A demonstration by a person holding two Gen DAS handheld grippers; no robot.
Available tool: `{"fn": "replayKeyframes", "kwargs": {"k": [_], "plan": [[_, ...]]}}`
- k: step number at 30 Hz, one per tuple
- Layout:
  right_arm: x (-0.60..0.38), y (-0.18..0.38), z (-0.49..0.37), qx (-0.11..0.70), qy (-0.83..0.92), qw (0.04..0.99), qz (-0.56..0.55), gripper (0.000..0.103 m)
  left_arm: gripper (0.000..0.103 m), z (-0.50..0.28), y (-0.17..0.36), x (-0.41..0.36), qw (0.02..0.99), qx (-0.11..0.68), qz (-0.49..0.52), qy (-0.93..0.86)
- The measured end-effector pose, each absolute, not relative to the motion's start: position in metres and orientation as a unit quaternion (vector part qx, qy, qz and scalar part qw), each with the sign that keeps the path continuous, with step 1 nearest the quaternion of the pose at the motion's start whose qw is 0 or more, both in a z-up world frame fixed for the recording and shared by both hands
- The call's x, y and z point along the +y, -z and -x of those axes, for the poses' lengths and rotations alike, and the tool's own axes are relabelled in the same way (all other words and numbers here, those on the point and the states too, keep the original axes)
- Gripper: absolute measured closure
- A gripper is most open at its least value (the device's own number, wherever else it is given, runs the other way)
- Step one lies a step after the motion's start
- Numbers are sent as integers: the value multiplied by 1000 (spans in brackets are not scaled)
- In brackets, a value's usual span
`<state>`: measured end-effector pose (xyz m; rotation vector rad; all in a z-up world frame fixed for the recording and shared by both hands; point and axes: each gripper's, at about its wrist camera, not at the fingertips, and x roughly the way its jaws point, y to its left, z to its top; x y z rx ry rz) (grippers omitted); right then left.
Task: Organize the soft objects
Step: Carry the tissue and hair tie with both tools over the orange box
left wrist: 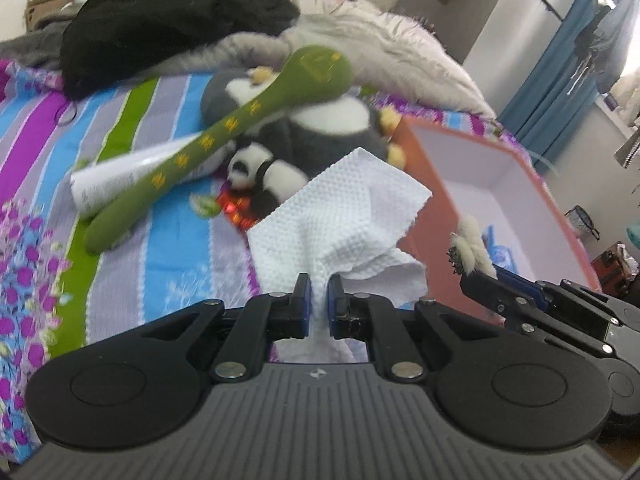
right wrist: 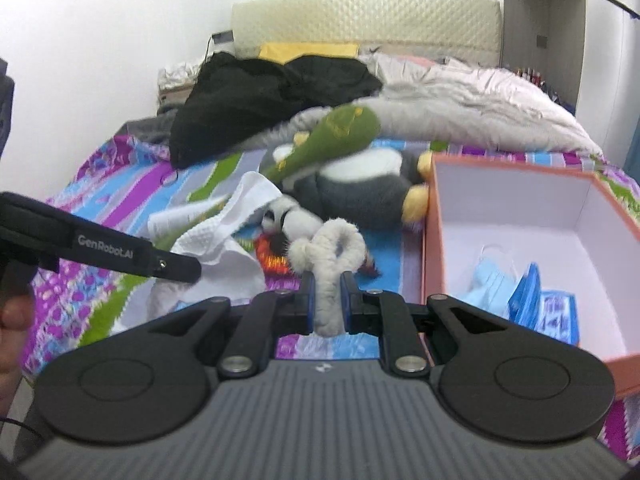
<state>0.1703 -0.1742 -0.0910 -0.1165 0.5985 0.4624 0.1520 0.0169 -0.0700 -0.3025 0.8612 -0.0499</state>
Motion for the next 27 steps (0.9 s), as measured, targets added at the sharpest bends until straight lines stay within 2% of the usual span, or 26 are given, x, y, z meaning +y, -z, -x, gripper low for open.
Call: {"fn": "replayKeyframes", "kwargs": {"k": [16,27], "plan": [[-225,13,-204,226,-204,952,34,86,92,-209,-10,-31,917,365,133,92],[-296,21,-248,280,-149,948,-12,86,92,-268,-3,-91,896,402,127,138]]}}
